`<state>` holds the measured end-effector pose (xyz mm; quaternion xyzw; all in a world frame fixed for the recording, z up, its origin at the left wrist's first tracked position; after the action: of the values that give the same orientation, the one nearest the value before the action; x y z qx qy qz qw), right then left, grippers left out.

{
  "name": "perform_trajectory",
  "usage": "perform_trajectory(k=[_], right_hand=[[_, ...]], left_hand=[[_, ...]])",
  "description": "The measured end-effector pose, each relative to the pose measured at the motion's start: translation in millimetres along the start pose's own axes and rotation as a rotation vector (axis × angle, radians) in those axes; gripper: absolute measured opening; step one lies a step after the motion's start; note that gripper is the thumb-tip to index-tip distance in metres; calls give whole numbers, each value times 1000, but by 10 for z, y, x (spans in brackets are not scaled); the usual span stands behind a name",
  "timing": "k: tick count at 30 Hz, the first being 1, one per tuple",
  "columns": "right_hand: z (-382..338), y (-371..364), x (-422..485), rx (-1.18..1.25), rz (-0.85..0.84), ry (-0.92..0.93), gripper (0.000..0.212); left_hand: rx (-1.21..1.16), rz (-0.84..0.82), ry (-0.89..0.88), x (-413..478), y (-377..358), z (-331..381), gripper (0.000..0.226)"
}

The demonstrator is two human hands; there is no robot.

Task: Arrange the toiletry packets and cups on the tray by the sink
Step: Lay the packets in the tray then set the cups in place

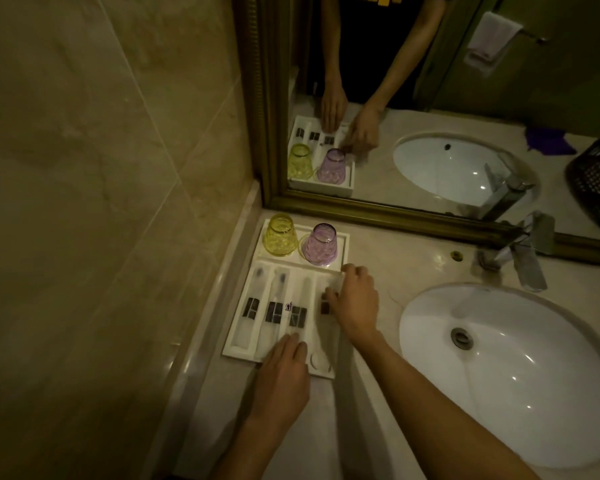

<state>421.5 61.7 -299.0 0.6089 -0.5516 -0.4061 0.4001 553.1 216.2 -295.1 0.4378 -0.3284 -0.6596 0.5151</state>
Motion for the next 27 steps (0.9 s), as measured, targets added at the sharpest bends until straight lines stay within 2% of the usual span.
perform_trajectory(k=[2,5,7,11,13,19,21,24,27], right_hand=[[168,39,83,57,-92,-141,52],[271,23,143,241,-254,-232,30],[283,19,131,357,-261,-246,23],[298,-11,137,583,-283,-261,23],[269,-32,156,490,-300,-231,25],[114,-27,179,-85,-274,-43,35],[110,-4,179,-151,-237,32,30],[108,-25,169,-152,-115,241,20],[124,-91,103,-214,-146,372,29]], left_hand=[[-42,7,20,20,10,25,50],[-118,34,56,67,52,65,47],[-163,66,65,110,87,81,45],[-141,71,9,242,134,110,44],[-121,56,-9,321,134,105,46],[-20,-31,-47,446,56,100,55],[-1,-48,-76,473,27,96,57],[34,-83,-98,493,-19,109,60],[41,-84,-103,515,-43,133,62]])
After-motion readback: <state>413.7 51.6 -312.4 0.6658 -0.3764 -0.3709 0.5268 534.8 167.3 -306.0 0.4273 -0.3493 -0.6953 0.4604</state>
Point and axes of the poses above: each hand's wrist, its own x-axis towards the middle knuckle, its own y-axis out of the back of the hand, z = x × y, the point moved 1 cm from there along x, towards the middle knuckle, and after that the axes turned 6 degrees about -z, right-handed, at the moved point
